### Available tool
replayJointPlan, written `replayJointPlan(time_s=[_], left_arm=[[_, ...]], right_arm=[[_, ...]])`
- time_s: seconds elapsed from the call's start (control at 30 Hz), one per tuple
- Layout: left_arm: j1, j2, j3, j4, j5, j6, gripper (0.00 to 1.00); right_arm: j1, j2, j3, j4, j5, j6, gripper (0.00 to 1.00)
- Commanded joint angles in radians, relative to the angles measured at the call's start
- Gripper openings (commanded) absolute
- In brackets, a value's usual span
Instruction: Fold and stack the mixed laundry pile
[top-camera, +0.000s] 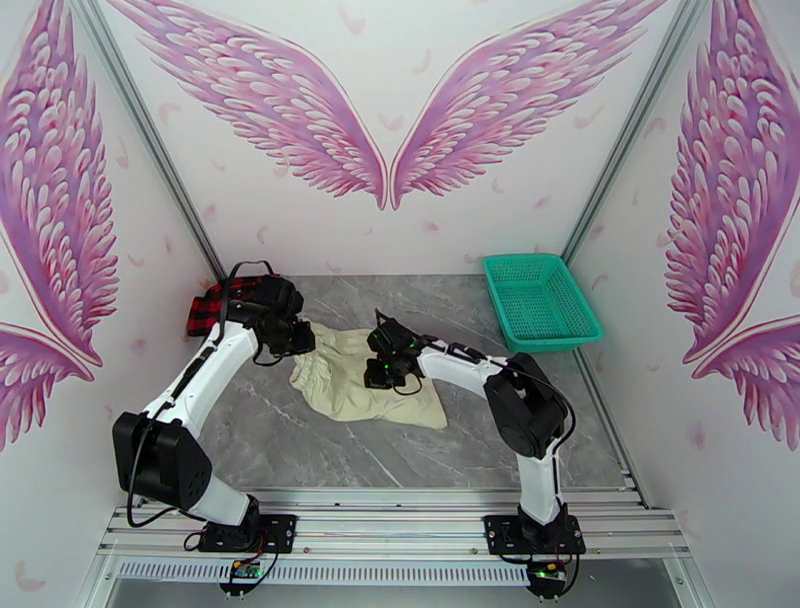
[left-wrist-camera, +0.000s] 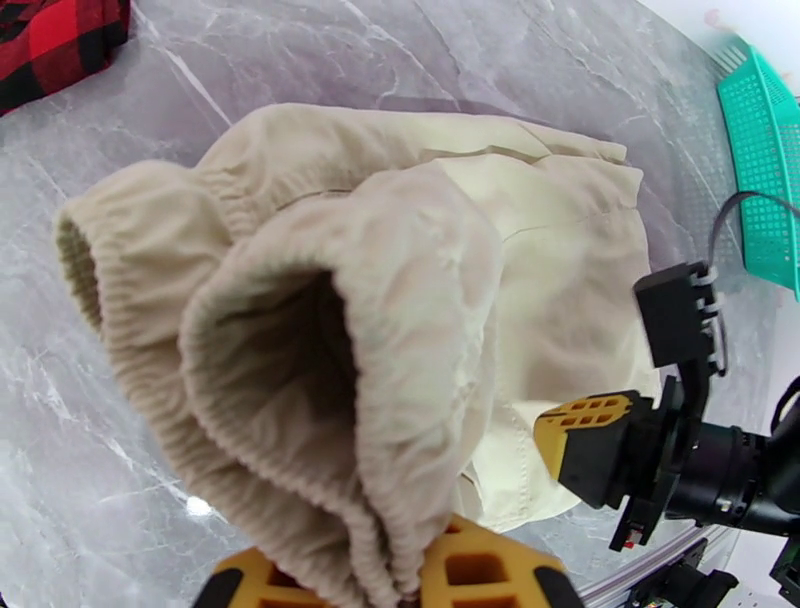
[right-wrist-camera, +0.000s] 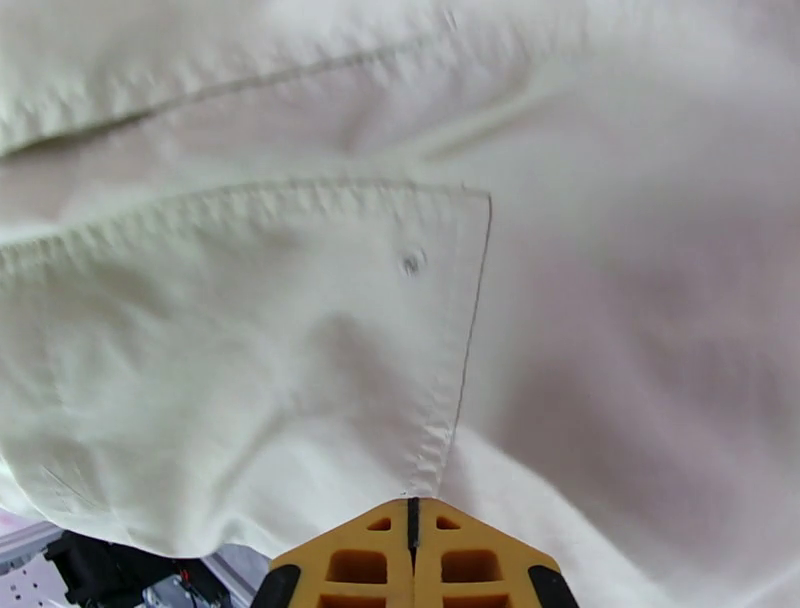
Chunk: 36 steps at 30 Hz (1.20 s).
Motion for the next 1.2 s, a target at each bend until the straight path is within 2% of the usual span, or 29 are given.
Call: replayJointPlan(time_s=[0.0,0.2,0.33,0.6,0.87,1.0,1.17], left_arm=[[-0.026,0.013,0.063,-0.052,-0.076,-0.023,0.0],[-0.072,0.047,0.124,-0.086,-0.112,-0.048,0.0],[-0.108,0.066,0.169,-0.127,-0.157,-0.069,0.0],[-0.253,0.096,0.206,-0.201,-0.326,-0.203,0.0],[-0.382,0.153,0.263,-0.268,-0.383,-0.352,0.0],[-0.424,0.204,0.328,-0.309,-0.417,-0.413,0.0],[-0.473,0.291,0.436,-0.368,-0.433,-0.496,0.0]], right_arm=[[0.041,0.059,0.025,0.067,-0.107,-0.051,0.02],[0.065,0.151,0.079,0.098,-0.121,-0.037,0.0],[0.057,0.127,0.081,0.097,-0.101,-0.044,0.0],[-0.042,-0.13,-0.097,0.111,-0.015,-0.042,0.04],[-0.165,-0.38,-0.289,0.009,0.139,-0.109,0.04],[-0.23,-0.442,-0.353,-0.046,0.139,-0.133,0.04],[-0.243,-0.424,-0.389,-0.067,0.064,-0.187,0.05]])
